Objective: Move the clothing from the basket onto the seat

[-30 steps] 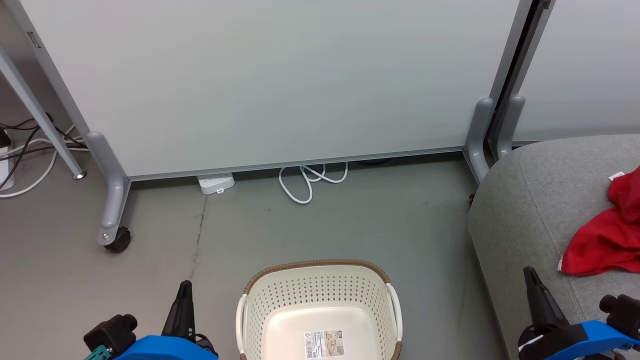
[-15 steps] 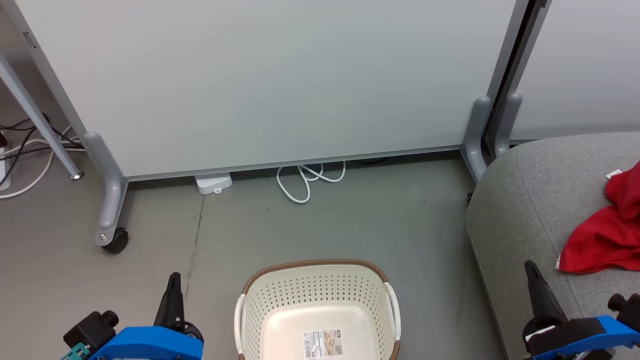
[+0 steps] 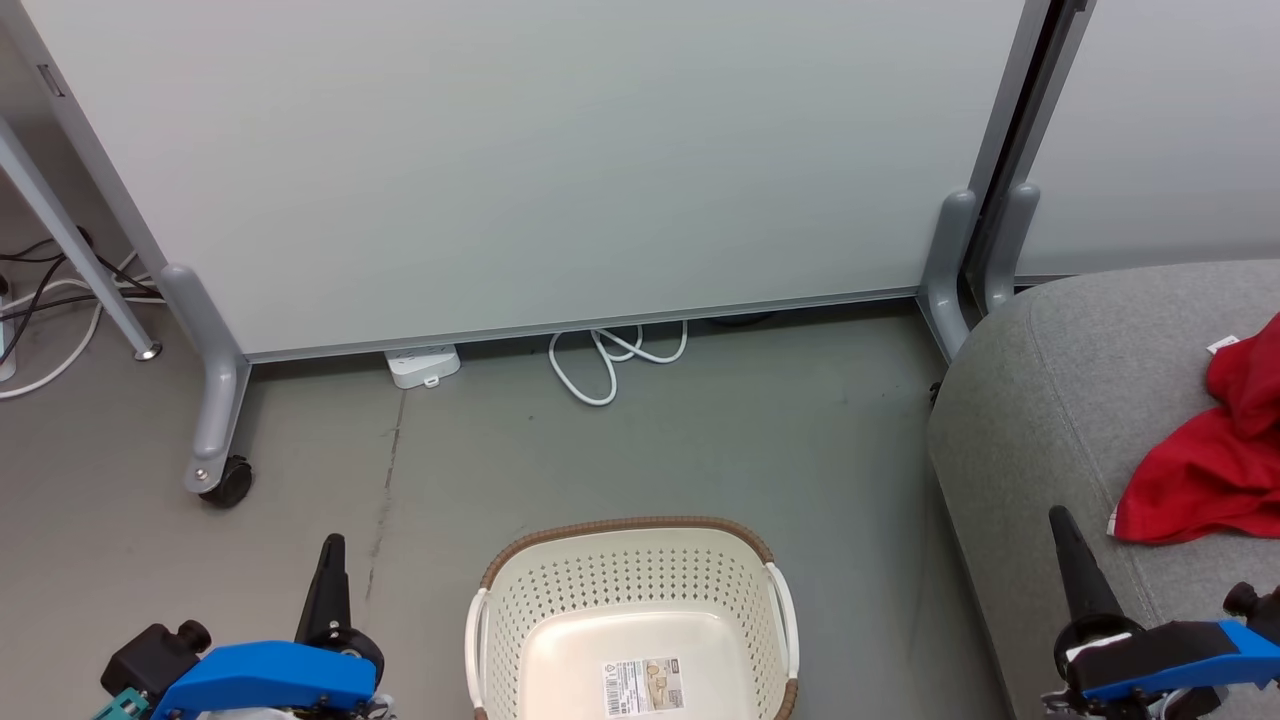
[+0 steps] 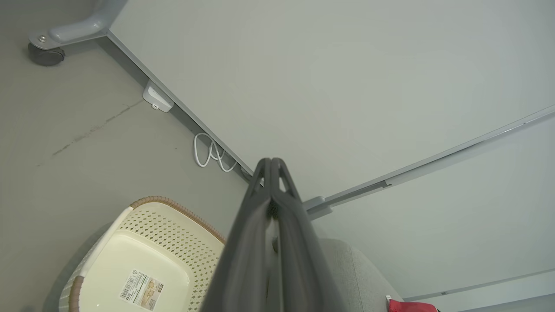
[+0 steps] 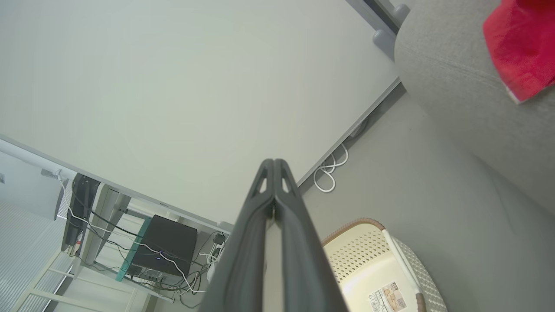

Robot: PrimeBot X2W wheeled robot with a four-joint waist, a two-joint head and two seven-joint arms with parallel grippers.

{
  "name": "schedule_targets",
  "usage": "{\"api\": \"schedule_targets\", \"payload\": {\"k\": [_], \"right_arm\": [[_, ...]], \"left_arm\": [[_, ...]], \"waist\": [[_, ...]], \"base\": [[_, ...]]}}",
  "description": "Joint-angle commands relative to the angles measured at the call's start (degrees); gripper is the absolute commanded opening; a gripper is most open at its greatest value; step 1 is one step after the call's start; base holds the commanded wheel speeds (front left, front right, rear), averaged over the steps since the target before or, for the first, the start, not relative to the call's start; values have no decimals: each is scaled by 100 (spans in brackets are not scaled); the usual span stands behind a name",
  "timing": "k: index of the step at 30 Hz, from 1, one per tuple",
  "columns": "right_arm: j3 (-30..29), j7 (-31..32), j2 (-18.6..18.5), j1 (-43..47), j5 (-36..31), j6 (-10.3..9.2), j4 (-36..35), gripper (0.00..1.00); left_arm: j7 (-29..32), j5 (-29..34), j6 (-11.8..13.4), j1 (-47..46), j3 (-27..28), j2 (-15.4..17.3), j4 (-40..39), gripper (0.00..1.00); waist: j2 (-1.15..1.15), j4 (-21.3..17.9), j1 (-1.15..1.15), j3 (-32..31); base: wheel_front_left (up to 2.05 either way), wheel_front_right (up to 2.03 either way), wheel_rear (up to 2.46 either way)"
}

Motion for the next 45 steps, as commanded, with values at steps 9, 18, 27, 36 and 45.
{"api": "schedule_targets", "payload": {"k": [9,18,27,36,45], "right_arm": [[6,79,-48,-228,696,1,-4,0],[8,134,-53,-296,1226,1,31,0],[11,179,-56,-337,1669,1,58,0],[14,226,-59,-382,2122,2,88,0],[17,272,-61,-432,2544,2,115,0]], "left_arm": [[187,-629,-10,-208,154,2,-165,0],[324,-1110,-11,-244,260,-2,-234,0],[440,-1509,-13,-272,332,-6,-285,0],[558,-1926,-14,-296,427,-10,-347,0],[666,-2307,-16,-323,499,-13,-398,0]], "waist": [[0,-23,0,9],[0,-45,0,17],[0,-65,0,24],[0,-87,-1,33],[0,-109,-1,41]], "base": [[0,0,0],[0,0,0],[0,0,0],[0,0,0],[0,0,0]]}}
